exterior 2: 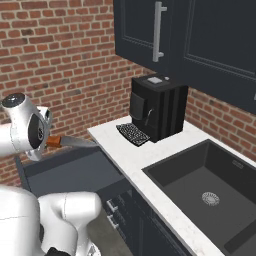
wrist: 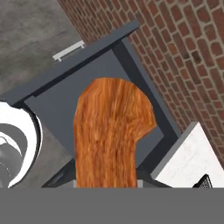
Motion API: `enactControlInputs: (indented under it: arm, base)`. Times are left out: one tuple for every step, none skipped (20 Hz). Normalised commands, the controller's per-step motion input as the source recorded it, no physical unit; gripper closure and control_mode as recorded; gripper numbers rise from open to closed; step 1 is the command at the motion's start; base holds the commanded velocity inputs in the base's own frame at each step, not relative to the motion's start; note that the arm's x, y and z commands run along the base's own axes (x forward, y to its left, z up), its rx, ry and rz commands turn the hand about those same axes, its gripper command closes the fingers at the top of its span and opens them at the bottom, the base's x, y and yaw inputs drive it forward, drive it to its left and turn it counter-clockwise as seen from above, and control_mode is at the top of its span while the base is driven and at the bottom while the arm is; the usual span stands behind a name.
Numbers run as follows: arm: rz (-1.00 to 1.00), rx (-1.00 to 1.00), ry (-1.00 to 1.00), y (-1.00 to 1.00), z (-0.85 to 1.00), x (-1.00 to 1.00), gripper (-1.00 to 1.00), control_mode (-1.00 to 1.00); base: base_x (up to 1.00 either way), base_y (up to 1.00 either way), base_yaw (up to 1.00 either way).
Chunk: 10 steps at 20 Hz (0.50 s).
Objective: Pick up the knife from the drawer and place it on the cutting board. Then place the meat from the plate to the cutting board.
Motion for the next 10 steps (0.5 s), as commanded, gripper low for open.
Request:
enactControlInputs:
  arm:
    - [0.0,0.0,0.0,-0.37,0.09,0.1,1.0,-1.0]
    - [0.0,0.0,0.01,-0.21,0.0,0.16,1.0,-1.0]
    - [0.0,0.0,0.02,-0.06,0.0,0.17,1.0,-1.0]
    - [0.02,0.0,0.0,0.0,0.0,0.14,1.0,-1.0]
    - [0.04,0.0,0.02,0.0,-0.04,0.14,1.0,-1.0]
    - [0.0,0.0,0.0,0.0,0.0,0.01,1.0,-1.0]
    - [0.0,0.0,0.0,0.0,0.0,0.0,1.0,-1.0]
    - [0.0,0.0,0.0,0.0,0.0,0.0,1.0,-1.0]
    - [0.0,0.0,0.0,0.0,0.0,0.0,1.0,-1.0]
    - [0.0,0.0,0.0,0.0,0.0,0.0,1.0,-1.0]
  base:
    - [0.0,0.0,0.0]
    - [0.0,0.0,0.0]
    - [0.0,0.0,0.0]
    - [0.0,0.0,0.0]
    - [0.0,0.0,0.0]
    - [0.0,0.0,0.0]
    - [0.0,0.0,0.0]
    - [0.0,0.0,0.0]
    - [0.0,0.0,0.0]
    - [0.0,0.0,0.0]
